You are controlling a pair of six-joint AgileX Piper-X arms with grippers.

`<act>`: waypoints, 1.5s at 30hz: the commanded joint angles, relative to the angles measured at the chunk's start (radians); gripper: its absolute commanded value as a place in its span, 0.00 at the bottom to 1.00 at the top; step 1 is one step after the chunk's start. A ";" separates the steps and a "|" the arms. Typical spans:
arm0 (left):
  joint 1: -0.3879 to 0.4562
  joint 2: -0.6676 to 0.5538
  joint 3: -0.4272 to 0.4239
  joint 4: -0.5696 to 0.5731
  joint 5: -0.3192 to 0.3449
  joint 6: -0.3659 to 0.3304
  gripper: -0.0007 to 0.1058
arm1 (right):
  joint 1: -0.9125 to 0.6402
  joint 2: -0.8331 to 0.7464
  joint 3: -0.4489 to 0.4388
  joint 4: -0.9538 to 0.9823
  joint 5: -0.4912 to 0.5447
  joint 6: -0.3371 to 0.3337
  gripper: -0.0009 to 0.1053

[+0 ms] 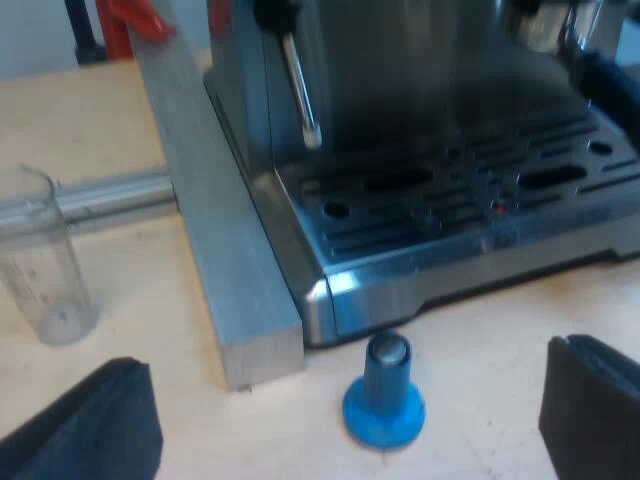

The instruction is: Grind coffee beans and then tamp

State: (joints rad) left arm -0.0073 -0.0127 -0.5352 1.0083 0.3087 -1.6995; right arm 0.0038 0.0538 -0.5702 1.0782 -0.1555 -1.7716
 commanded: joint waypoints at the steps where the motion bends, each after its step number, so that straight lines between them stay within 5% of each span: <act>1: -0.008 -0.041 -0.033 -0.012 0.056 -0.011 0.75 | 0.066 0.057 -0.055 0.003 -0.025 -0.067 0.68; 7: -0.091 0.056 -0.040 -0.050 0.155 -0.011 0.75 | 0.274 0.158 -0.128 0.003 -0.080 -0.179 0.68; 12: -0.181 0.131 -0.040 -0.091 0.246 0.000 0.75 | 0.435 0.226 -0.137 -0.005 -0.156 -0.198 0.68; 17: -0.279 0.188 -0.017 -0.185 0.249 0.044 0.75 | 0.576 0.305 -0.137 -0.033 -0.133 -0.198 0.68; 22: -0.372 0.248 0.051 -0.298 0.323 0.067 0.75 | 0.720 0.384 -0.137 -0.178 0.009 -0.177 0.68; 28: -0.405 0.284 0.115 -0.433 0.333 0.067 0.75 | 0.879 0.470 -0.137 -0.314 0.187 -0.171 0.68; 31: -0.405 0.288 0.157 -0.500 0.333 0.067 0.75 | 0.962 0.526 -0.137 -0.380 0.269 -0.081 0.68; 39: -0.405 0.288 0.224 -0.561 0.333 0.067 0.75 | 1.105 0.644 -0.109 -0.539 0.455 -0.020 0.68; 45: -0.405 0.288 0.231 -0.565 0.333 0.067 0.75 | 1.222 0.787 0.032 -0.905 0.643 0.104 0.68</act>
State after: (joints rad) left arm -0.4080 0.2782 -0.3014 0.4603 0.6250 -1.6389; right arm 1.2194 0.8343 -0.5470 0.2839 0.4429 -1.6888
